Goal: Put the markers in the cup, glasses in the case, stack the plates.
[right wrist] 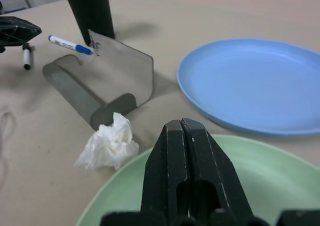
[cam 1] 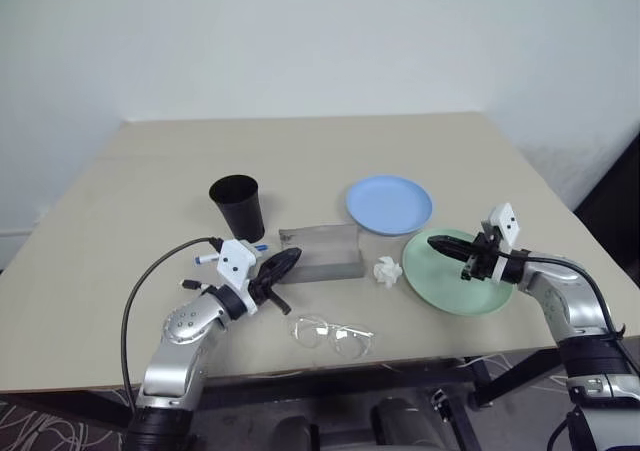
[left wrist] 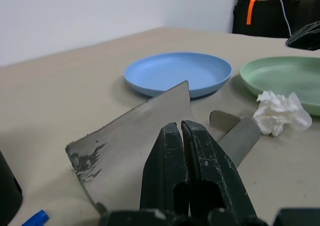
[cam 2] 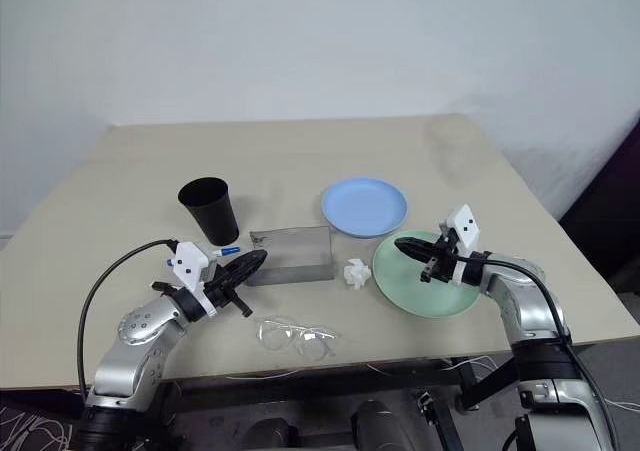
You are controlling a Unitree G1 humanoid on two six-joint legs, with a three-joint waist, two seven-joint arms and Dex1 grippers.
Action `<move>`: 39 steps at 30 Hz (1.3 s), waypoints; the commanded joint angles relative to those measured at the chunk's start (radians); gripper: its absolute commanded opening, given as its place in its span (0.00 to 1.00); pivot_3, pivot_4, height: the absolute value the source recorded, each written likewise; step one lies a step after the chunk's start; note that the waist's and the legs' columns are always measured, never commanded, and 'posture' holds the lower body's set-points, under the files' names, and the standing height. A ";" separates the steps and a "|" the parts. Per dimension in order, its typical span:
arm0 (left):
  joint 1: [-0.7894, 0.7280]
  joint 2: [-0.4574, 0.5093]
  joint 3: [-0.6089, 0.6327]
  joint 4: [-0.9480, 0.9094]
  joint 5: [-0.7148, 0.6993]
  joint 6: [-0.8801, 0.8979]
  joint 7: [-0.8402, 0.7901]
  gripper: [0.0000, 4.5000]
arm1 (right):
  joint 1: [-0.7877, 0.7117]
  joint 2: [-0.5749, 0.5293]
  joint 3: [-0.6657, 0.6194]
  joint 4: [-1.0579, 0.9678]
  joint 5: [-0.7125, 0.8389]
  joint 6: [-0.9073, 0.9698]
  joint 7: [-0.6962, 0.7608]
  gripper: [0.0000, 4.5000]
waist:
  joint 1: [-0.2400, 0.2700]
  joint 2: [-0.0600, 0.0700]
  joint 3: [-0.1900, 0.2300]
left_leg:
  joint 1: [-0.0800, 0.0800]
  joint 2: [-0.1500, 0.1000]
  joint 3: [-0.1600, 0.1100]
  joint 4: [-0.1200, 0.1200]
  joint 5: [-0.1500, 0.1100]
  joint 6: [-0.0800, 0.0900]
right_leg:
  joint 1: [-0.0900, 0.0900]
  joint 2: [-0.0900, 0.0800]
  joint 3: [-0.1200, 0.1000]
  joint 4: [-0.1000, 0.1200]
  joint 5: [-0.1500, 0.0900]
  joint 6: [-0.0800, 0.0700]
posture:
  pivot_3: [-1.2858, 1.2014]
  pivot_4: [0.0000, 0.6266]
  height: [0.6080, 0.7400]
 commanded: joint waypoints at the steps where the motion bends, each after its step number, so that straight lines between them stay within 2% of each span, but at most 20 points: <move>1: -0.040 0.014 0.014 -0.018 -0.033 -0.006 -0.039 0.00 | 0.024 -0.031 -0.056 -0.094 0.025 0.011 -0.031 0.00 | 0.000 0.000 0.000 | 0.000 0.000 0.000 0.000 0.000 0.000 | 0.000 0.000 0.000 0.000 0.000 0.000 | 0.52 0.00 1.00; 3: -0.048 0.019 0.010 -0.011 -0.038 -0.004 -0.057 0.00 | 0.043 -0.034 -0.068 -0.109 0.029 0.015 -0.049 0.00 | -0.001 0.000 0.000 | 0.000 0.000 0.000 0.000 0.000 0.000 | 0.000 0.000 0.000 0.000 0.000 0.000 | 0.52 0.00 1.00; 6: -0.060 -0.002 -0.018 -0.007 -0.019 0.000 -0.046 0.00 | 0.062 -0.055 -0.095 -0.085 0.025 0.017 -0.058 0.12 | 0.000 0.000 0.000 | 0.000 0.000 0.000 0.000 0.000 0.000 | 0.000 0.000 0.000 0.000 0.000 0.000 | 0.52 0.00 1.00; 10: -0.059 -0.016 -0.041 -0.040 -0.032 0.030 -0.055 0.00 | 0.066 -0.068 -0.116 -0.061 0.016 0.015 -0.084 0.42 | -0.001 0.000 0.000 | 0.000 0.000 0.001 0.000 0.000 0.000 | 0.000 0.000 0.001 0.000 0.000 0.000 | 0.52 0.00 1.00; 12: -0.062 -0.011 -0.068 -0.069 -0.066 0.070 -0.095 0.00 | 0.050 -0.072 -0.132 -0.005 0.003 0.012 -0.118 0.60 | -0.001 0.000 0.000 | 0.000 0.000 0.001 0.000 0.000 0.000 | 0.000 0.000 0.001 0.000 0.000 0.000 | 0.52 0.00 1.00; 17: -0.079 -0.002 -0.106 -0.121 -0.117 0.154 -0.150 0.00 | 0.008 -0.081 -0.132 0.123 -0.032 0.019 -0.173 0.98 | -0.002 0.000 0.000 | 0.000 0.000 0.001 0.000 0.000 0.000 | 0.000 0.000 0.001 0.000 0.000 -0.001 | 0.52 0.00 1.00; 21: -0.088 0.000 -0.128 -0.138 -0.114 0.180 -0.159 0.00 | -0.007 -0.093 -0.121 0.176 -0.054 0.047 -0.188 0.99 | -0.003 0.000 0.000 | 0.001 0.000 0.002 0.000 0.000 0.000 | 0.000 0.000 0.002 0.000 0.000 -0.001 | 0.52 0.00 1.00; 29: -0.101 -0.007 -0.149 -0.144 -0.109 0.205 -0.169 0.00 | -0.083 -0.092 -0.176 0.274 0.007 0.200 -0.204 0.99 | -0.003 0.000 0.000 | 0.001 0.000 0.002 0.002 0.000 0.000 | 0.001 0.000 0.003 0.000 0.000 0.000 | 0.52 0.00 1.00; 35: -0.105 -0.002 -0.155 -0.136 -0.097 0.198 -0.173 0.00 | -0.103 -0.095 -0.198 0.282 0.039 0.251 -0.170 0.99 | -0.003 0.000 0.000 | 0.000 0.000 0.002 0.002 0.000 0.000 | 0.001 0.001 0.003 0.000 0.000 0.000 | 0.52 0.00 1.00; 39: -0.111 -0.004 -0.157 -0.130 -0.093 0.197 -0.171 0.00 | -0.125 -0.094 -0.195 0.328 0.012 0.256 -0.204 0.99 | -0.003 0.000 0.000 | 0.001 0.000 0.002 0.002 0.000 0.000 | 0.001 0.001 0.003 0.000 0.000 0.000 | 0.52 0.00 1.00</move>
